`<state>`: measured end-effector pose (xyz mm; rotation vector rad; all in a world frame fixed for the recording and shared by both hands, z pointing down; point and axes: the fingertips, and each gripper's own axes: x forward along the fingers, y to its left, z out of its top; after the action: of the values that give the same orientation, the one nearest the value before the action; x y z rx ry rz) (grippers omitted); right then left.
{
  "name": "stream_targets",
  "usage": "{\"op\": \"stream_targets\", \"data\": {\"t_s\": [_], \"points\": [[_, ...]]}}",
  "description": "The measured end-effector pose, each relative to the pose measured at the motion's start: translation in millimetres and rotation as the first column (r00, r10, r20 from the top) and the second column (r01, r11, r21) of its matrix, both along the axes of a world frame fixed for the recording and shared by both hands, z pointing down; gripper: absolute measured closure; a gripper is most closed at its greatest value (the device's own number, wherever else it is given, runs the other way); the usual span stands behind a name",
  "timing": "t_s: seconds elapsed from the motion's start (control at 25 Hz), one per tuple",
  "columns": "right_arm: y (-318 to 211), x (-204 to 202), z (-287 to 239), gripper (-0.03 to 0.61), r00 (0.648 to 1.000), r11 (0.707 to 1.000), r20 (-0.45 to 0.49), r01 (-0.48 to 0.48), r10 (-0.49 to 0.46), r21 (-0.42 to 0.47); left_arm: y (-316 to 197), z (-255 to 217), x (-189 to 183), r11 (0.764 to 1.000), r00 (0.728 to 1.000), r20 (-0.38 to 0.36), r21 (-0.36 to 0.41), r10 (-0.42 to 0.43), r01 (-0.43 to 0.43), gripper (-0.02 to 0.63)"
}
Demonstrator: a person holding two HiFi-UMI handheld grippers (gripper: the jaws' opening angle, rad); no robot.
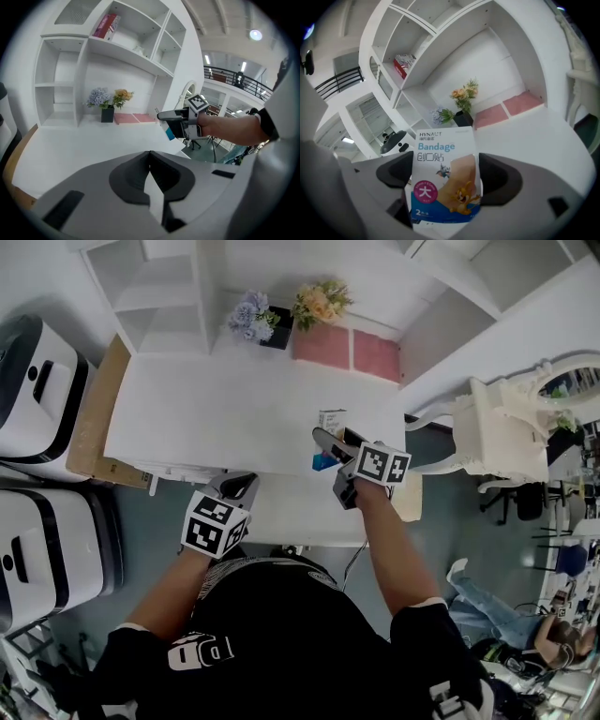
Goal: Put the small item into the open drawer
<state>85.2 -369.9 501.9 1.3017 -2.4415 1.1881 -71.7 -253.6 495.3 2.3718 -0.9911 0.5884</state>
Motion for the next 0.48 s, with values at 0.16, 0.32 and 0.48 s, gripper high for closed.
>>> {"op": "stream_targets", "data": {"t_s": [0.16,0.32,0.48], "points": [[26,7,-11,0.144,0.997,0.999,0.067,-0.046,0.046,-0.002,-1,-1,13,0.999,0.999,0.000,0.011,0.035,-0.035,0.600],[49,9,-19,0.144,0.994,0.999,0.095,-0.053,0.053,0.001,-2,-1,24,0.998,0.998,0.003,0.016,0.060,-0.060,0.600],[64,17,-22,0.144,0.995,0.997,0.079,-0.068,0.066,0.023,-4,3,33,0.996,0.996,0.013,0.011,0.086,-0.086,0.600]]}}
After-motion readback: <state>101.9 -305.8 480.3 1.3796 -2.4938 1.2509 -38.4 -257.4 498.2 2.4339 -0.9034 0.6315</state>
